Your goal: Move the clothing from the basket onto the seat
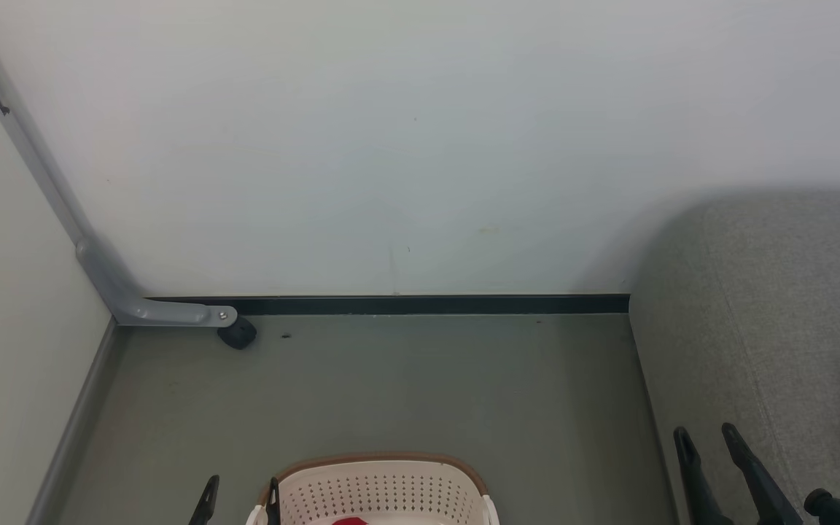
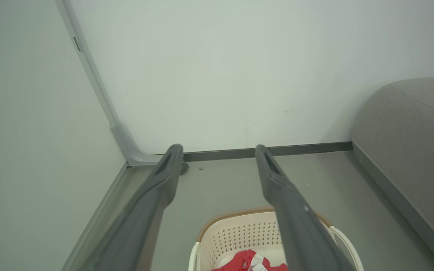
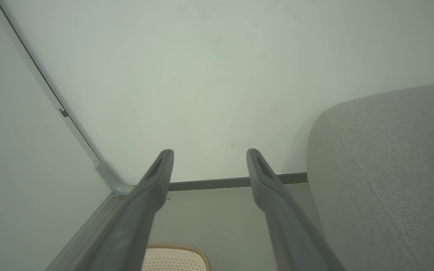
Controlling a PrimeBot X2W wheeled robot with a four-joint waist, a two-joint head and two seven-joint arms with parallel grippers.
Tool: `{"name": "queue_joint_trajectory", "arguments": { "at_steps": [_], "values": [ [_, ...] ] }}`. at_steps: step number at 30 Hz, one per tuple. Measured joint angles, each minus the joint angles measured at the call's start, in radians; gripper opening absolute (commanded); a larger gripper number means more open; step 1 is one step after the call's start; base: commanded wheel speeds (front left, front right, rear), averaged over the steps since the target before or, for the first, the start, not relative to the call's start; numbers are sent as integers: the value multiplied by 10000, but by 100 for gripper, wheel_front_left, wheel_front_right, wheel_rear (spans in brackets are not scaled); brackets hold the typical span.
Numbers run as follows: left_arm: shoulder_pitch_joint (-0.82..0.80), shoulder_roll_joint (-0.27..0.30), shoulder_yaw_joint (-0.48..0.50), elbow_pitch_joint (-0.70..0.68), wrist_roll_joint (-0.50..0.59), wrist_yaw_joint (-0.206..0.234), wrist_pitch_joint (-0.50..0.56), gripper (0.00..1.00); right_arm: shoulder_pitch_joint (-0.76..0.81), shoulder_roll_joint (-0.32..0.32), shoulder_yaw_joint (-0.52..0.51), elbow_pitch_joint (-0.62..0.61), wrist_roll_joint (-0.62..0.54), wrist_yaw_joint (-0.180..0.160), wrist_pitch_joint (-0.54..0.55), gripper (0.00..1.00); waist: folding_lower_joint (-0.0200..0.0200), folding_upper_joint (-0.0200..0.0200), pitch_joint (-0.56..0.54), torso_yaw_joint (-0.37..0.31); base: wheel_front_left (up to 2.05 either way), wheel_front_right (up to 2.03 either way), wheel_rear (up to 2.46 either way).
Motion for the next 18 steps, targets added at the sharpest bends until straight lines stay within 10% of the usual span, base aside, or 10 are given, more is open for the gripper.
{"name": "queue_joint_trajectory", "arguments": {
  "at_steps": [18],
  "values": [
    [-42, 2, -73, -8, -102, 4, 2, 100, 4, 25, -240, 236, -976, 75, 0, 100, 0, 0, 204, -62, 0, 0, 0]
  ]
}}
